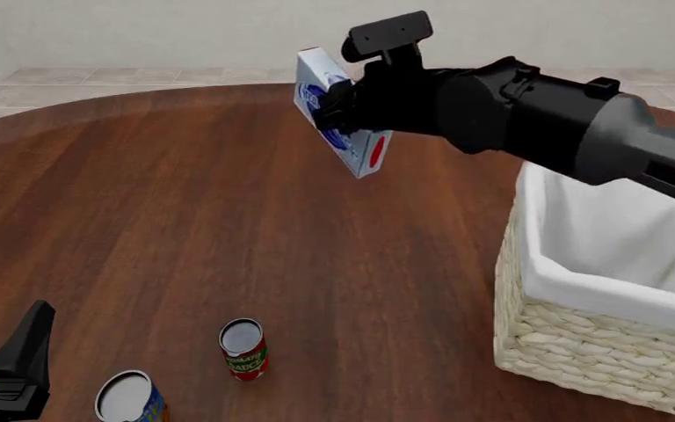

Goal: Pick up the cream cheese box, and put it in the basket.

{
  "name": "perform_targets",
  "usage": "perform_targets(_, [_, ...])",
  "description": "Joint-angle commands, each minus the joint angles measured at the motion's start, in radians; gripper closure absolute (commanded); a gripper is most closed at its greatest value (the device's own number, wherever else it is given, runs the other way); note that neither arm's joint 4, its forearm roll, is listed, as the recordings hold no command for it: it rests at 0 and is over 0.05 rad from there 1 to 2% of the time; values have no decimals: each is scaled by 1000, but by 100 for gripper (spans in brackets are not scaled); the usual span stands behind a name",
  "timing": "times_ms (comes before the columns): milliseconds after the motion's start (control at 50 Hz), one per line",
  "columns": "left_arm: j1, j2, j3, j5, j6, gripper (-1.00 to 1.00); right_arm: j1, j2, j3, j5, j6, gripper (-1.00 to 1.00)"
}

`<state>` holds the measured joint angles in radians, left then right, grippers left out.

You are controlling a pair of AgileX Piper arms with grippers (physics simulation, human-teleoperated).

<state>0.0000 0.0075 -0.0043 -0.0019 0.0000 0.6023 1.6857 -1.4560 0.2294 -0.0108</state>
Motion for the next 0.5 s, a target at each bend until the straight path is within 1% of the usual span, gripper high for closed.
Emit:
perform_targets(20, [0,0,0,0,0,-100,-4,-46,20,-8,2,100])
perform_targets(500, [0,0,0,0,0,-100,-35,-130,88,-5,-20,100])
